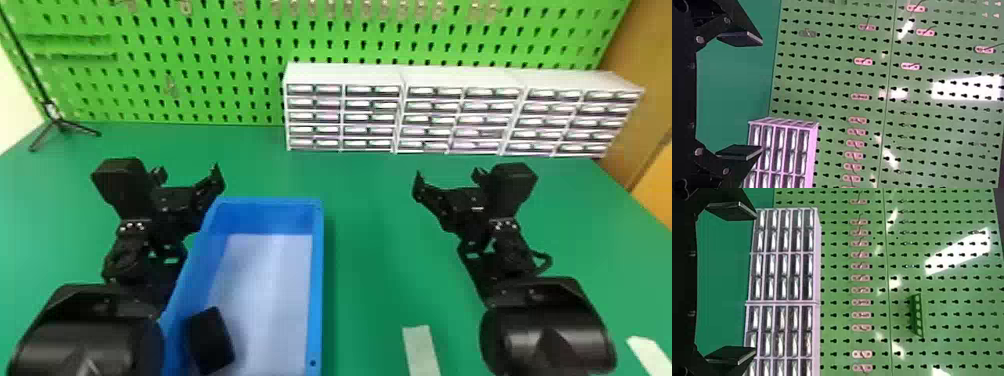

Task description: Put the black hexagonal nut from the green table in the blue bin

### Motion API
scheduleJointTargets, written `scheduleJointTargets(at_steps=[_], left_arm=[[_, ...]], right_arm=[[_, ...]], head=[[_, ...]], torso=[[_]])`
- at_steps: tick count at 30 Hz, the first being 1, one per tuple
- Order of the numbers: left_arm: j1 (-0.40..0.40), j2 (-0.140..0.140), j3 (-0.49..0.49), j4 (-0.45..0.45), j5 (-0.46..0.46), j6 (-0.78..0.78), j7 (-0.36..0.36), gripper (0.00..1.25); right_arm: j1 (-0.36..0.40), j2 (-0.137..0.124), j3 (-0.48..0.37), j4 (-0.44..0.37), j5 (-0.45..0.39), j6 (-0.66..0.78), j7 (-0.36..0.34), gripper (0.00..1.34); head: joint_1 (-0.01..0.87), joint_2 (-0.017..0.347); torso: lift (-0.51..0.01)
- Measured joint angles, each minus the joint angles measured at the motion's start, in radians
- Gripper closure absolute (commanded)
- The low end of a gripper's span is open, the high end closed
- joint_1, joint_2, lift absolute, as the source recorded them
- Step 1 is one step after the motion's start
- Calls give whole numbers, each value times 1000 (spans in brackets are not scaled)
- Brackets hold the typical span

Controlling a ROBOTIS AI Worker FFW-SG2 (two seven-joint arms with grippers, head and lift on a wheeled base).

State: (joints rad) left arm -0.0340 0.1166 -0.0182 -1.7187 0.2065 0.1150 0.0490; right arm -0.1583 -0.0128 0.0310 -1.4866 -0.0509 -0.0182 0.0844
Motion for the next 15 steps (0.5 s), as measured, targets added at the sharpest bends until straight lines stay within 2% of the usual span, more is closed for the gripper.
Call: scheduleJointTargets(at_steps=[15], left_arm=[[-6, 0, 12, -31, -22, 16, 0, 302]], right_arm=[[25, 9, -37, -7, 20, -12, -2, 101]], head=[[683, 28]], torso=[[-96]])
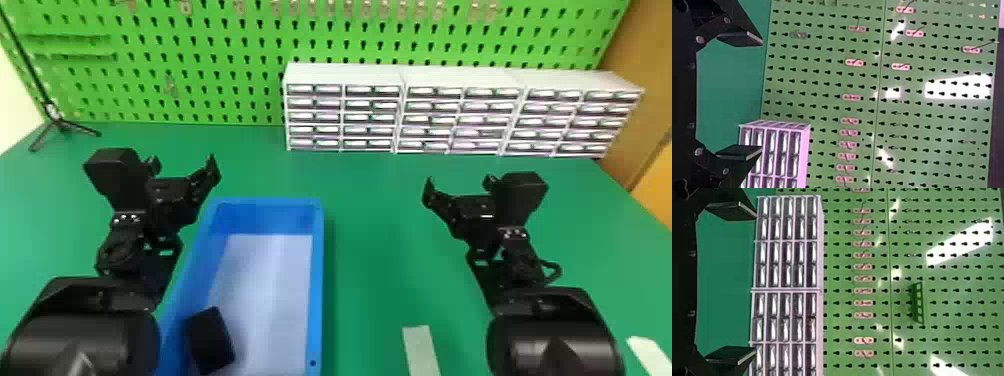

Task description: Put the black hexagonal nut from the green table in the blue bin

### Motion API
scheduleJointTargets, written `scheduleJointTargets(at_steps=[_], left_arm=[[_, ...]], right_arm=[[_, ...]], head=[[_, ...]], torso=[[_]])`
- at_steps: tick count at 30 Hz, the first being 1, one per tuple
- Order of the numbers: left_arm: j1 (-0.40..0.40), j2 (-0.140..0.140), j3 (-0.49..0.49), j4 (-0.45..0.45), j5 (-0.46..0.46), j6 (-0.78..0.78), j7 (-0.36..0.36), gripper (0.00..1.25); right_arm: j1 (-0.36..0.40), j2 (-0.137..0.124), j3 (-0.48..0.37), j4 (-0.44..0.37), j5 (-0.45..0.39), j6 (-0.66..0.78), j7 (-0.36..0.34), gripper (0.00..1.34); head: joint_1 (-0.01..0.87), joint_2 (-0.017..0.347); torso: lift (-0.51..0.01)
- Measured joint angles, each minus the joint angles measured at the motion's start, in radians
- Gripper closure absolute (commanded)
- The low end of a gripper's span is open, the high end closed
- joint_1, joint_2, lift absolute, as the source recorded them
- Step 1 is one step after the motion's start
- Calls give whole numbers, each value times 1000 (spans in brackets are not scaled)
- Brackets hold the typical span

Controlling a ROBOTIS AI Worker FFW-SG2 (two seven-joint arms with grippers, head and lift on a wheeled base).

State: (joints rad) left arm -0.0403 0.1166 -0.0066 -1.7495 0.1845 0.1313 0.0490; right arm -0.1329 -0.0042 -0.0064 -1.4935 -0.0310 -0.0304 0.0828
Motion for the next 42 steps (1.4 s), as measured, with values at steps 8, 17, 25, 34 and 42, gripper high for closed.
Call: scheduleJointTargets(at_steps=[8, 17, 25, 34, 42], left_arm=[[10, 0, 6, -19, -9, 22, 0, 302], [20, 0, 14, -37, -31, 51, 0, 302], [15, 0, 15, -39, -44, 74, -29, 302], [8, 0, 22, -39, -66, 96, -51, 302], [8, 0, 21, -39, -65, 98, -50, 302]], right_arm=[[17, 1, -12, -10, 7, 0, 0, 101], [18, 0, -24, -12, 12, 1, 0, 101], [19, 0, -38, -14, 13, 1, 0, 99], [21, 0, -44, -14, 14, 2, 0, 99], [26, 0, -47, -19, 18, 7, 0, 101]], head=[[683, 28], [683, 28], [683, 28], [683, 28], [683, 28]], torso=[[-96], [-96], [-96], [-96], [-96]])
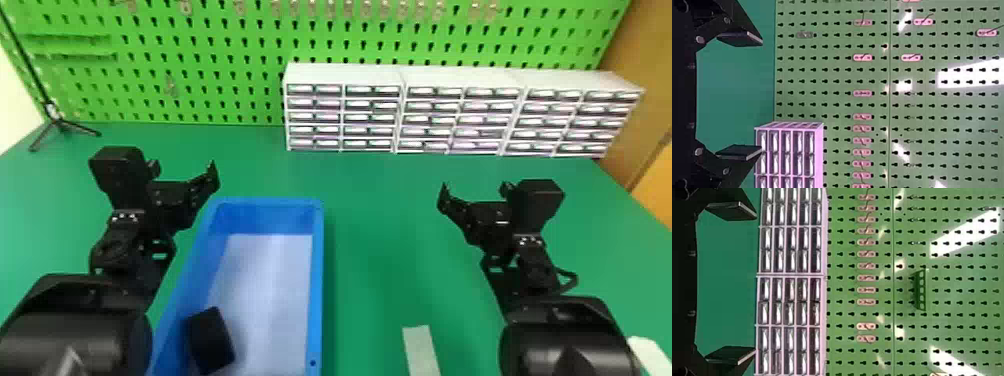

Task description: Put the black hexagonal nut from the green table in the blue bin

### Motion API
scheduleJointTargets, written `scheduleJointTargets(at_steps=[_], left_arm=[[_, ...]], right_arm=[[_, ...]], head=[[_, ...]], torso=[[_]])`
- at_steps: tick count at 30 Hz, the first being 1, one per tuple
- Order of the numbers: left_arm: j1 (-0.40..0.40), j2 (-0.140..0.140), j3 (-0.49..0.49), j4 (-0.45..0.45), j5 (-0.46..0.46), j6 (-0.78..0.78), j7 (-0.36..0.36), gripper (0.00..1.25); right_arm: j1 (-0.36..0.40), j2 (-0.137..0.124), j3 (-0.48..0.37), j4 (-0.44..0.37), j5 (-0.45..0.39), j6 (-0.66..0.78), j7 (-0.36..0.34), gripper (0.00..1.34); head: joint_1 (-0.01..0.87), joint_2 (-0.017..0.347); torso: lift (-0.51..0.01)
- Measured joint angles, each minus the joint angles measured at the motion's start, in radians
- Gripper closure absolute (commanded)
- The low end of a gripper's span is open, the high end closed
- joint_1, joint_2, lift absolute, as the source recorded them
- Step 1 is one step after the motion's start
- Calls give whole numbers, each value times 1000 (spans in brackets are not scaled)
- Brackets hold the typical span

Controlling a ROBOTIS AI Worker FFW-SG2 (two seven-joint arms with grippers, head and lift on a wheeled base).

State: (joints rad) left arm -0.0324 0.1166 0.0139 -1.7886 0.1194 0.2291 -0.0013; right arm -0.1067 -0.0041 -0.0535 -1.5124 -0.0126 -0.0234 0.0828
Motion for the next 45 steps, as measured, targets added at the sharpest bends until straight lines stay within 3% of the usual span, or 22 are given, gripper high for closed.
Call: scheduleJointTargets(at_steps=[45], left_arm=[[-2, 0, -22, 0, 2, 9, 1, 302]], right_arm=[[10, -4, 6, -8, -6, 16, 0, 101]], head=[[683, 28]], torso=[[-96]])
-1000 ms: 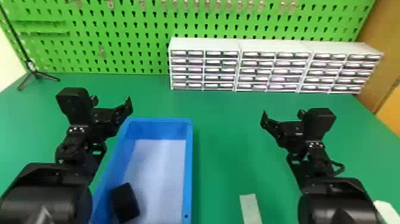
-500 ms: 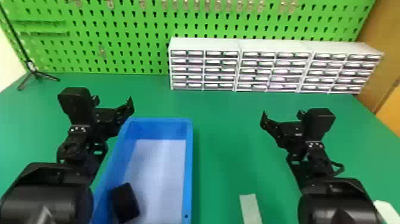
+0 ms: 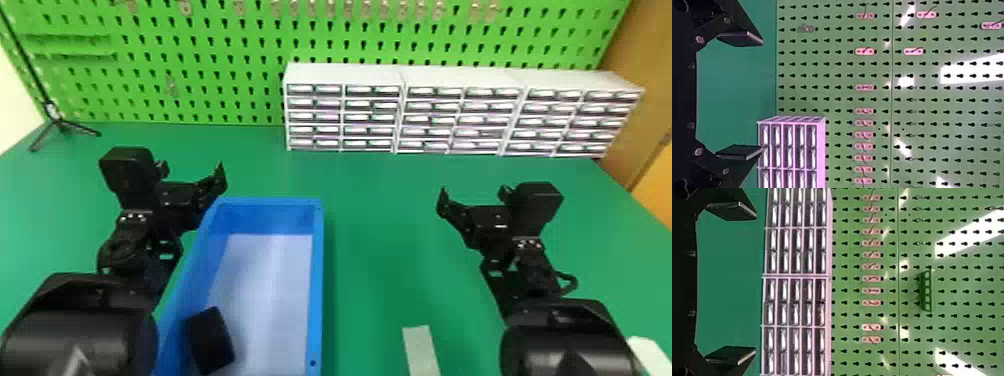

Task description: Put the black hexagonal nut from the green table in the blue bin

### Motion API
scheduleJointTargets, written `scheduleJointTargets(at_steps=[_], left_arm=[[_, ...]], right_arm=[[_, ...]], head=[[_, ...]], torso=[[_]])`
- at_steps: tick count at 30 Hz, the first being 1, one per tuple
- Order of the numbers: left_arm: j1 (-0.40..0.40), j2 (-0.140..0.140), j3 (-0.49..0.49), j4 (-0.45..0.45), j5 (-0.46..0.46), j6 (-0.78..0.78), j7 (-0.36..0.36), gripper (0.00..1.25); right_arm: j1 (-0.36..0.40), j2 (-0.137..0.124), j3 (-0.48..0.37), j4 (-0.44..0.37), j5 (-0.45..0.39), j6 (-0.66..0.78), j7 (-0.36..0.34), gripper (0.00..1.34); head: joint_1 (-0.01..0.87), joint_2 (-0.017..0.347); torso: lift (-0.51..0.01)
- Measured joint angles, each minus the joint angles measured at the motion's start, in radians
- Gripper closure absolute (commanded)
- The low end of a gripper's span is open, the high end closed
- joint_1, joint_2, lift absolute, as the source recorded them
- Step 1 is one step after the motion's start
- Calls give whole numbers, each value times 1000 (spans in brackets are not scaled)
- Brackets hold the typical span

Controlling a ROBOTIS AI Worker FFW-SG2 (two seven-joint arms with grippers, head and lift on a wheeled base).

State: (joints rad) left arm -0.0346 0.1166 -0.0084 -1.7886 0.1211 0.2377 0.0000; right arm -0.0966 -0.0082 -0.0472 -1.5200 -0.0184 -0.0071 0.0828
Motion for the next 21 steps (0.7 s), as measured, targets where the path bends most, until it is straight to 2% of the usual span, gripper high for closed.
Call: scheduleJointTargets(at_steps=[21], left_arm=[[-2, 0, -5, 0, 11, 0, 0, 302]], right_arm=[[0, 2, 3, -5, 0, 9, 0, 101]], head=[[683, 28]], torso=[[-96]])
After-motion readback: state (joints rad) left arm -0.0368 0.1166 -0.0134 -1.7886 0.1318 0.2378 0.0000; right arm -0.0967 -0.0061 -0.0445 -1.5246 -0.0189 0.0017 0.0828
